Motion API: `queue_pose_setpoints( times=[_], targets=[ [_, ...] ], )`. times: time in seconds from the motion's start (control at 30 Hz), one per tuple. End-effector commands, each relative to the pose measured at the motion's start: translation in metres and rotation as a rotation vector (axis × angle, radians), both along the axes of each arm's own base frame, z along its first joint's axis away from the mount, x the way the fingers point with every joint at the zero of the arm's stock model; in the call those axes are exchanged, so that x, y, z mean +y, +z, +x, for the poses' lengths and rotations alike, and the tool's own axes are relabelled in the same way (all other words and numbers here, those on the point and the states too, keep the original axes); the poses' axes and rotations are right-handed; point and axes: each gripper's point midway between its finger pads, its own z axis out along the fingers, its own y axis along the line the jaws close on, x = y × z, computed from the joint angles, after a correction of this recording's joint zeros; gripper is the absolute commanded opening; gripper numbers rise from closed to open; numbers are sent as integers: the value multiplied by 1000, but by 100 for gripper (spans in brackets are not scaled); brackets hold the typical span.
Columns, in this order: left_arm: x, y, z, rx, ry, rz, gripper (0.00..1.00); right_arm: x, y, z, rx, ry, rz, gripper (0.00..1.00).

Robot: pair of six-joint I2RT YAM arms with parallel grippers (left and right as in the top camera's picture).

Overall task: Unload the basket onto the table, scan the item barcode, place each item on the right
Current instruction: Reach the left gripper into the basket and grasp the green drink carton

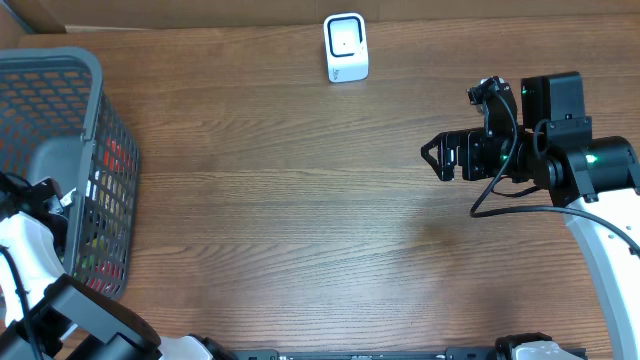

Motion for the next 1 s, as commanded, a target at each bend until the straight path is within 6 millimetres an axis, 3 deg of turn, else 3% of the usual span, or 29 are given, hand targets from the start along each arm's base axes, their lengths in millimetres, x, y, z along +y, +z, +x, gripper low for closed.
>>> queue_pose_setpoints(
  times=[0.0,0.1,0.13,0.33,0.47,0.7,0.97],
  targets=[
    [-16,-39,-33,180,-19,-82,60,4,12,3,-33,9,13,100],
    [-14,-39,-32,172,-12,-75,15,4,12,3,-32,10,15,100],
    [-13,-39,-31,167,-3,-71,4,4,12,2,-32,11,16,100],
    [-2,-36,-21,94,180,-50,4,5,14,5,-47,11,19,100],
    [12,-23,-9,27,267,-18,4,6,21,14,-94,11,25,100],
    [44,37,22,-122,401,39,4,6,22,15,-76,-25,49,97],
    [49,114,63,-330,333,4,4,7,24,18,-59,-75,85,96]
  ],
)
